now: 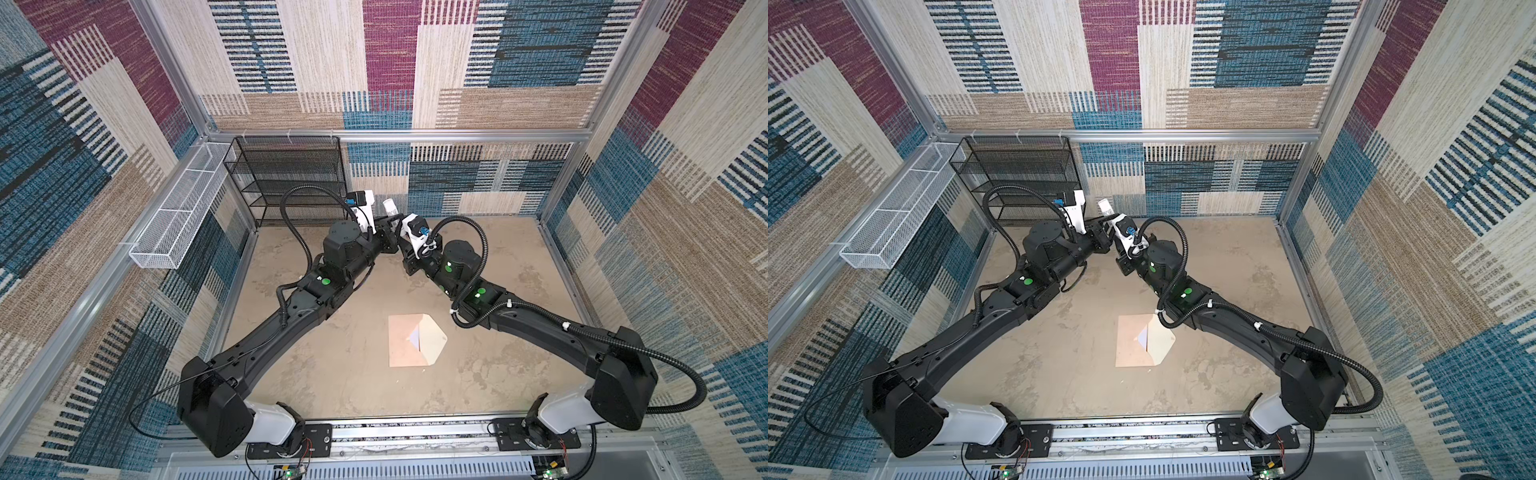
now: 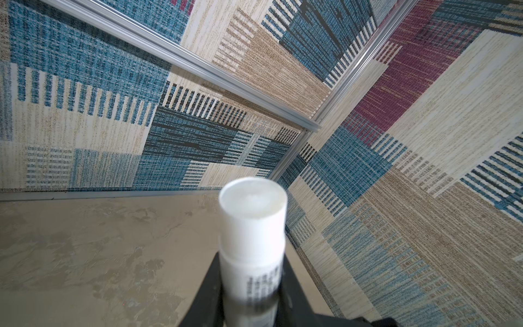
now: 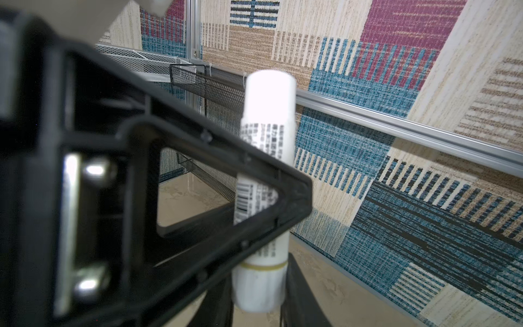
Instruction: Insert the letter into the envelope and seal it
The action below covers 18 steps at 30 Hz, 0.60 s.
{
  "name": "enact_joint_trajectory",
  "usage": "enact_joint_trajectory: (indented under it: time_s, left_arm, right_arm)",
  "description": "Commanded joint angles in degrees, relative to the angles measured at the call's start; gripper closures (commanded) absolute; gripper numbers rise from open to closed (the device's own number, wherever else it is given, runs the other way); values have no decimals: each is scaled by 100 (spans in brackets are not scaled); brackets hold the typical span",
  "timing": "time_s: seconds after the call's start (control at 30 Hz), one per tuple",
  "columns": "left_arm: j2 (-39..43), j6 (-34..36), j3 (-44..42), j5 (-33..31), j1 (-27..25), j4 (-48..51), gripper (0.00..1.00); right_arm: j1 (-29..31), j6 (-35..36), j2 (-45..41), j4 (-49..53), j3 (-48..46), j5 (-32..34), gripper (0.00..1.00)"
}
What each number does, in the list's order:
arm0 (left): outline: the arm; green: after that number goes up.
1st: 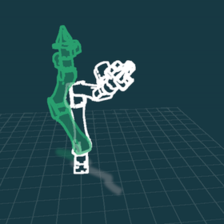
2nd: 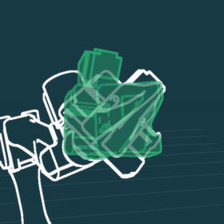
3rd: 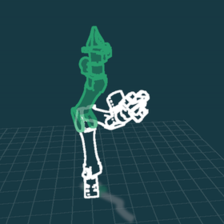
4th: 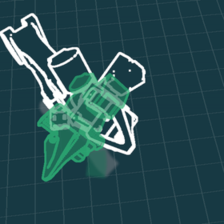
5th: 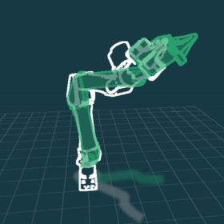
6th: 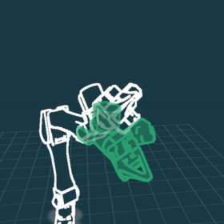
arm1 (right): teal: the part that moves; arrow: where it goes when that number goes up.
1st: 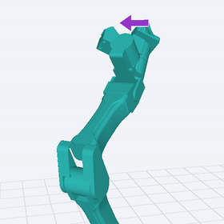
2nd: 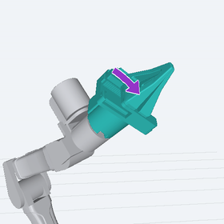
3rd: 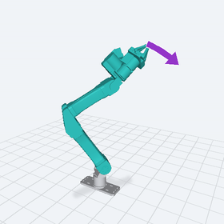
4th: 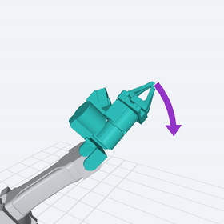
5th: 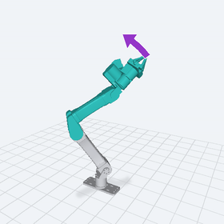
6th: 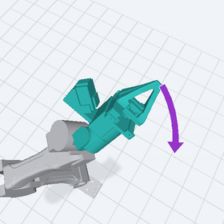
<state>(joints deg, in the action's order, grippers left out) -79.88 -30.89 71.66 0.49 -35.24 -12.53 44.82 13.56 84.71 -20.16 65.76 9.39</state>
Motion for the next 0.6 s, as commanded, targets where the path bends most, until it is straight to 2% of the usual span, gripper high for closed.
enact_joint_trajectory:
  time_s: [0.0, 0.2, 0.33, 0.43, 0.57]
  left_arm:
    - [47, 58, -44, 118, 8, -92, 100]
    - [58, 47, -117, 290, 0, -54, 100]
    - [86, 0, -160, 474, 16, -54, 100]
    - [153, -220, -275, 756, 73, -261, 100]
    - [140, -682, -370, 1669, 278, -705, 100]
  right_arm:
    - [2, 59, -55, -106, 43, -34, 76]
    - [3, 34, -99, -57, 100, -171, 81]
    - [1, -166, -197, 57, 152, -616, 84]
    - [-13, -478, -309, 209, 245, -1334, 85]
    - [-172, -1098, -387, 559, 528, -2737, 89]
